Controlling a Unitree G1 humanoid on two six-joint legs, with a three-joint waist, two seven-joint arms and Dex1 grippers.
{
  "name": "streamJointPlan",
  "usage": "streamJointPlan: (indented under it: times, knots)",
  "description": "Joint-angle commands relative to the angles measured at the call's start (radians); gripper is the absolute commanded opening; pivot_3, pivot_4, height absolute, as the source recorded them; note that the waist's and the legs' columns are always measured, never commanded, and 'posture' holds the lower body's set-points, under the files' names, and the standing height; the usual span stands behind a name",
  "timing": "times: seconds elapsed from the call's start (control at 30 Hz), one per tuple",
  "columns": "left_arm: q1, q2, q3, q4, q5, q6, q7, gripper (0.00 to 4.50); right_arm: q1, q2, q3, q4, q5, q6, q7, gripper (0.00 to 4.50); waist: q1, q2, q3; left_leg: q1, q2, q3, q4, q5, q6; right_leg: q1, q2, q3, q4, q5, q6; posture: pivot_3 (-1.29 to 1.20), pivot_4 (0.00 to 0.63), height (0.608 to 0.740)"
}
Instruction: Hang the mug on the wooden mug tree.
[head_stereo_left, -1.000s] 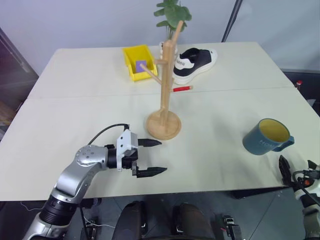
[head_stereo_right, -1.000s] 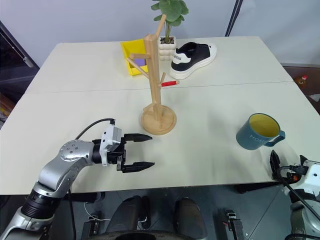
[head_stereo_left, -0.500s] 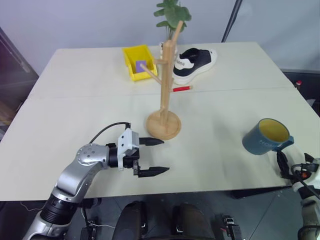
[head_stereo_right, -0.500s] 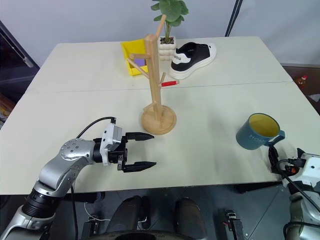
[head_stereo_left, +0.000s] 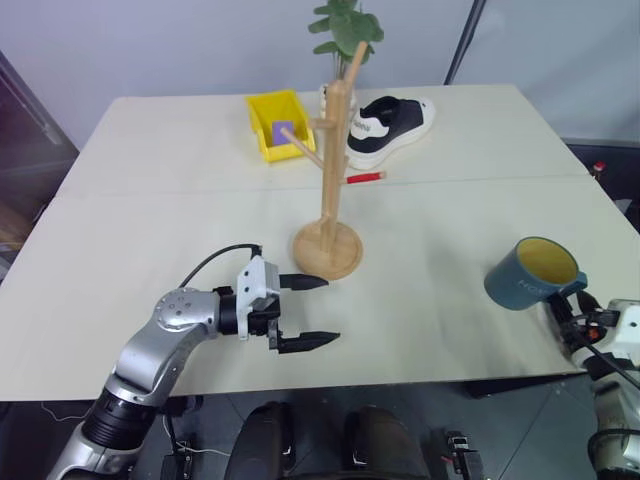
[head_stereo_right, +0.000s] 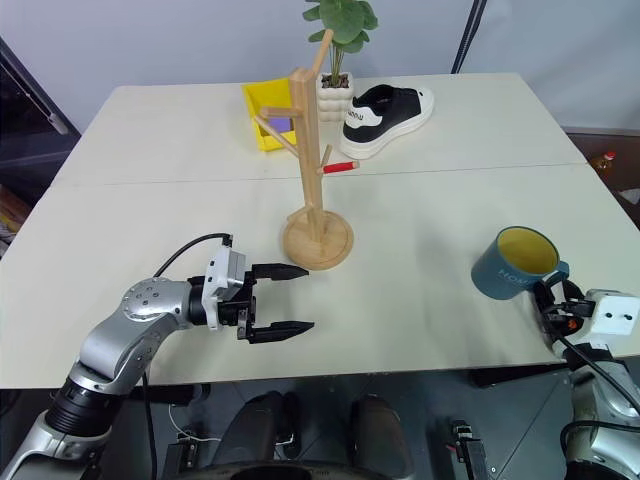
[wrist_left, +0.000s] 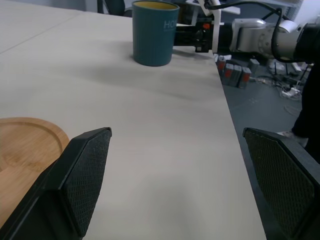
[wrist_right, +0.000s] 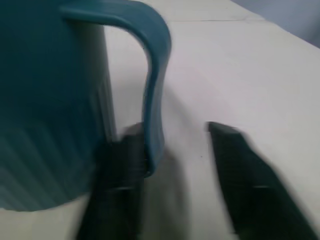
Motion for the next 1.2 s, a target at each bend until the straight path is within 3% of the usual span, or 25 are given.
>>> streamJointPlan:
  times: [0.03, 0.17, 0.37, 0.47, 0.6, 0.87, 1.2]
  knots:
    - [0.005, 0.004, 0.006, -0.041, -0.006, -0.010, 0.005, 4.50, 0.006, -0.011, -0.010, -0.043, 0.024, -0.008, 0.016, 0.06, 0.000, 0.000, 0.000, 0.000, 0.000, 0.000, 0.000, 0.000, 0.000, 0.000, 0.000, 0.000, 0.000, 0.000, 0.000, 0.00, 0.150, 0.740]
    - [0.009, 0.008, 0.008, -0.035, -0.006, -0.015, 0.005, 4.50, 0.022, -0.010, 0.001, -0.091, 0.026, -0.001, 0.025, 0.06, 0.000, 0.000, 0.000, 0.000, 0.000, 0.000, 0.000, 0.000, 0.000, 0.000, 0.000, 0.000, 0.000, 0.000, 0.000, 0.00, 0.150, 0.740]
    - [0.017, 0.023, 0.043, 0.015, 0.008, -0.040, 0.013, 4.50, 0.080, -0.114, 0.150, -0.434, -0.101, 0.023, 0.076, 0.06, -0.005, 0.002, 0.000, 0.000, 0.000, 0.000, 0.000, 0.000, 0.000, -0.001, 0.000, 0.000, 0.001, 0.000, 0.000, 0.00, 0.150, 0.740]
    - [0.012, 0.028, 0.068, 0.057, 0.016, -0.061, 0.018, 4.50, 0.020, -0.208, 0.229, -0.593, -0.154, 0.074, 0.102, 0.06, -0.004, 0.002, 0.001, 0.000, 0.001, 0.000, 0.001, 0.000, 0.000, -0.001, 0.001, 0.000, 0.002, 0.000, 0.000, 0.00, 0.150, 0.740]
    - [-0.004, 0.036, 0.099, 0.093, 0.014, -0.075, 0.015, 4.50, -0.189, -0.324, 0.358, -0.698, -0.195, 0.172, 0.143, 0.06, 0.001, 0.000, 0.002, 0.000, 0.001, 0.000, 0.001, 0.000, 0.000, -0.002, 0.001, 0.000, 0.002, 0.000, 0.000, 0.00, 0.150, 0.740]
    - [-0.025, 0.057, 0.233, 0.022, -0.103, 0.014, 0.058, 4.50, -0.564, -0.396, 0.552, -0.608, -0.245, 0.280, 0.255, 0.06, 0.003, -0.005, 0.005, -0.003, 0.000, 0.000, 0.001, 0.000, 0.000, -0.003, 0.000, 0.000, 0.001, 0.000, 0.000, 0.00, 0.150, 0.740]
    - [-0.056, 0.103, 0.332, -0.076, -0.213, 0.117, 0.123, 4.50, -0.772, -0.354, 0.658, -0.438, -0.304, 0.250, 0.331, 0.06, -0.001, -0.005, 0.005, -0.003, 0.000, 0.000, 0.002, 0.000, 0.000, -0.003, 0.000, 0.000, 0.002, 0.000, 0.000, 0.00, 0.150, 0.740]
